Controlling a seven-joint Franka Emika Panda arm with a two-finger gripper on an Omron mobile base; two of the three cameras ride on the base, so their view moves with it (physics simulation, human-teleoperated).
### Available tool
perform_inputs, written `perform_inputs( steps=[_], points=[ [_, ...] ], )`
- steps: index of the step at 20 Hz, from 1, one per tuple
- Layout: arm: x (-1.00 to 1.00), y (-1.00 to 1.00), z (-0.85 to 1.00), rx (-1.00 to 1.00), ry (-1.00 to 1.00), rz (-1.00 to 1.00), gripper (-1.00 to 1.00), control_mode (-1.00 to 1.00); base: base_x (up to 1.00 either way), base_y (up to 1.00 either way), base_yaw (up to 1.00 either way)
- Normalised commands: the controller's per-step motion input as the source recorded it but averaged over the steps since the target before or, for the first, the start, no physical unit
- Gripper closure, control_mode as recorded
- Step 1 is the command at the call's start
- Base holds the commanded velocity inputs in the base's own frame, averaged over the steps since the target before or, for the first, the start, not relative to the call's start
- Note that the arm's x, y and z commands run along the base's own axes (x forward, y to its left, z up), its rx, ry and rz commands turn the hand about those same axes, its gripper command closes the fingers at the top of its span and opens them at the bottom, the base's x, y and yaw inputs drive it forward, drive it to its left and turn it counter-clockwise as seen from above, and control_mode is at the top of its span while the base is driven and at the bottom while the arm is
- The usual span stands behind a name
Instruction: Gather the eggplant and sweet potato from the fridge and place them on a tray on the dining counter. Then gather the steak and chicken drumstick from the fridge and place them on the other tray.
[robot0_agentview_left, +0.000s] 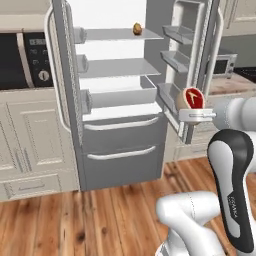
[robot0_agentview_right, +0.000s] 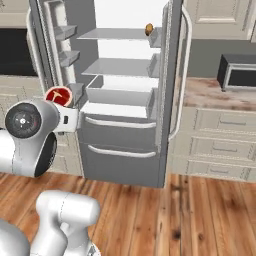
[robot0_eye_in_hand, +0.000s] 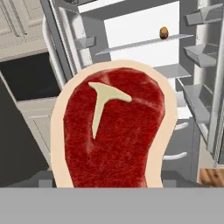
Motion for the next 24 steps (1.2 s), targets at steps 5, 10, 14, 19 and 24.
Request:
perform_inputs(
  steps=[5, 10, 14, 19, 24],
  points=[
    [0.0, 0.0, 0.0, 0.0, 0.0, 0.0, 1.0, 1.0, -1.0, -0.04, -0.03],
    [0.0, 0.0, 0.0, 0.0, 0.0, 0.0, 1.0, 1.0, -1.0, -0.07, -0.03],
    [0.0, 0.0, 0.0, 0.0, 0.0, 0.0, 1.0, 1.0, -1.0, -0.12, -0.07],
    [0.0, 0.0, 0.0, 0.0, 0.0, 0.0, 1.0, 1.0, -1.0, -0.19, -0.41],
    [0.0, 0.0, 0.0, 0.0, 0.0, 0.0, 1.0, 1.0, -1.0, -0.21, -0.55]
  ],
)
